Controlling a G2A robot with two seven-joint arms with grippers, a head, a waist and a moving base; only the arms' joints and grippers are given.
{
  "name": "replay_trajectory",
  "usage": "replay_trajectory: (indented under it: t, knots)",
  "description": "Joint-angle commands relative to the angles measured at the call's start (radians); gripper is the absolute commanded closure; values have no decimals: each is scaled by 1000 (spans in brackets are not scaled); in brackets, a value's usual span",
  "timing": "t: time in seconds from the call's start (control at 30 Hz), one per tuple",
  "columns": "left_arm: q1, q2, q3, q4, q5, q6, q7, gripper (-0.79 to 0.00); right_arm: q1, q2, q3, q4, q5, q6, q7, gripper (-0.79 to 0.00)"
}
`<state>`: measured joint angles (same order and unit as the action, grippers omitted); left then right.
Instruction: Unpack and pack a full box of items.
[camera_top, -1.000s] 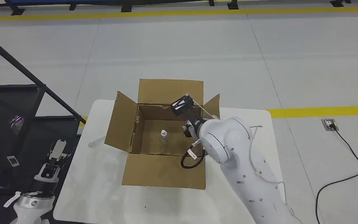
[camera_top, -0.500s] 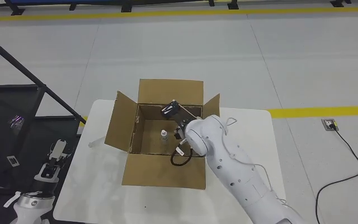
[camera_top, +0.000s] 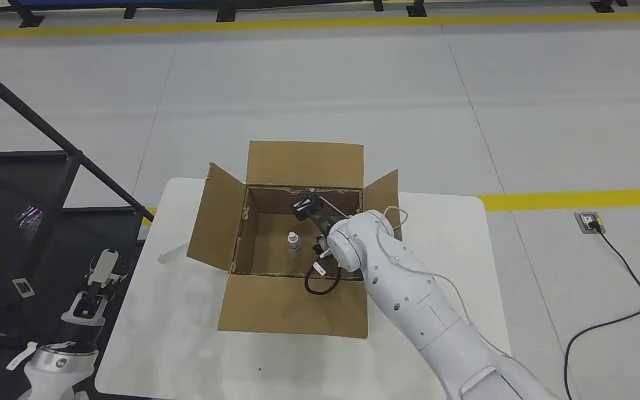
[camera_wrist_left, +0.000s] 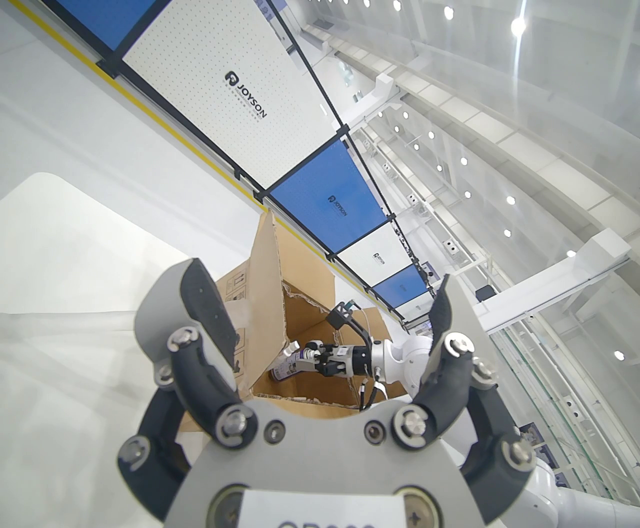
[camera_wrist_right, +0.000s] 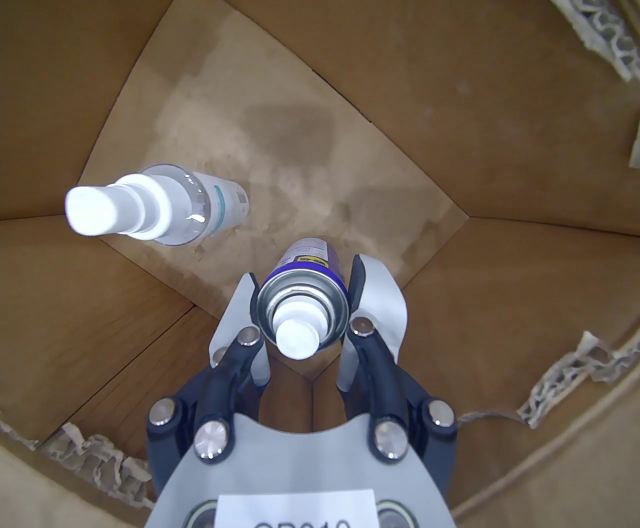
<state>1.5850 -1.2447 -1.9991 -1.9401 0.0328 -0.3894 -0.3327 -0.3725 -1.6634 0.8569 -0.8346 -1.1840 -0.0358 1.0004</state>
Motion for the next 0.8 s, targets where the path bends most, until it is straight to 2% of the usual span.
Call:
replay_trajectory:
  t: [0.0, 0.27, 0.7, 0.77]
  knots:
    - [0, 0, 0, 0, 0, 0, 0, -785, 7, -4, -1, 23, 8, -1, -9, -289]
    - [0, 0, 0, 0, 0, 0, 0, -785, 28, -18, -6, 53, 16, 3, -22, -366]
    - [-8, 3, 18, 1, 19, 21, 19, -785, -1, -8, 23, -32, -11, 0, 15, -388]
    - [-8, 4, 18, 3, 21, 25, 25, -785, -5, -5, 30, -55, -19, 2, 23, -428]
